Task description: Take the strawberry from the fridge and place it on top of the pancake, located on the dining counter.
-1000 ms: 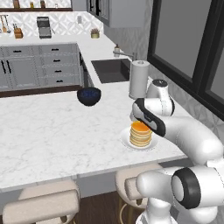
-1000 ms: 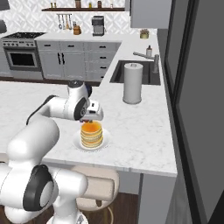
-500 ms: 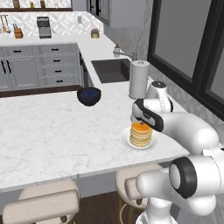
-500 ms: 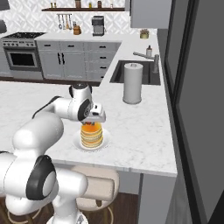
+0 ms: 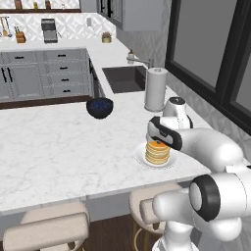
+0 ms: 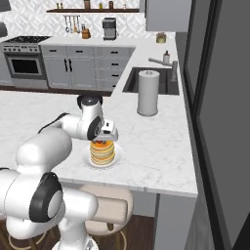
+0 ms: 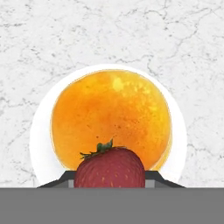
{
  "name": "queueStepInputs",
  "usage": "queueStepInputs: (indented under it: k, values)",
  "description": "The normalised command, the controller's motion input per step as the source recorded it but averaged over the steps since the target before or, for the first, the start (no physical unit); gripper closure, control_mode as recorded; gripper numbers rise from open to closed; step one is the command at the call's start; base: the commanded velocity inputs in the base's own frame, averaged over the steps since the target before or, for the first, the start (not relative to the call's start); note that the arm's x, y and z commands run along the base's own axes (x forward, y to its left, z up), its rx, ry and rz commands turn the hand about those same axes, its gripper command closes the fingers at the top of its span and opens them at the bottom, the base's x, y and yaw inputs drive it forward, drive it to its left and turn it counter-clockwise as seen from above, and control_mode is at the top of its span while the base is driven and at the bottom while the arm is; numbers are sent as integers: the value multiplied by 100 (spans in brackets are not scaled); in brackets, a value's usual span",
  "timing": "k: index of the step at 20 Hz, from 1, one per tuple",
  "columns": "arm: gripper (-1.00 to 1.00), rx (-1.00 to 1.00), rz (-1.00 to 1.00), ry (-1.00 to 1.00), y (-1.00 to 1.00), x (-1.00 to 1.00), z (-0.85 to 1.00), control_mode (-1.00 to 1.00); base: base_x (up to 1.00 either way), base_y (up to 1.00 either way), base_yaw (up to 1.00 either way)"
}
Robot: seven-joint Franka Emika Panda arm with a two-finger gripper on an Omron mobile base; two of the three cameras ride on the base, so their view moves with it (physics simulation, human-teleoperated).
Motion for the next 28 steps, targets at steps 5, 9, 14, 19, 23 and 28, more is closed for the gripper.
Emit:
queueStepInputs:
  k: [5,9,14,19,23,28]
  values:
    - [100,0,0,0,0,15,0,-100,0,0,0]
    - [100,0,0,0,0,17,0,-100,0,0,0]
    - [100,0,0,0,1,9,-1,-100,0,0,0]
    - [100,0,0,0,3,0,-8,-100,0,0,0]
    - [100,0,0,0,0,1,-4,-100,0,0,0]
    - [100,0,0,0,0,0,-4,-100,0,0,0]
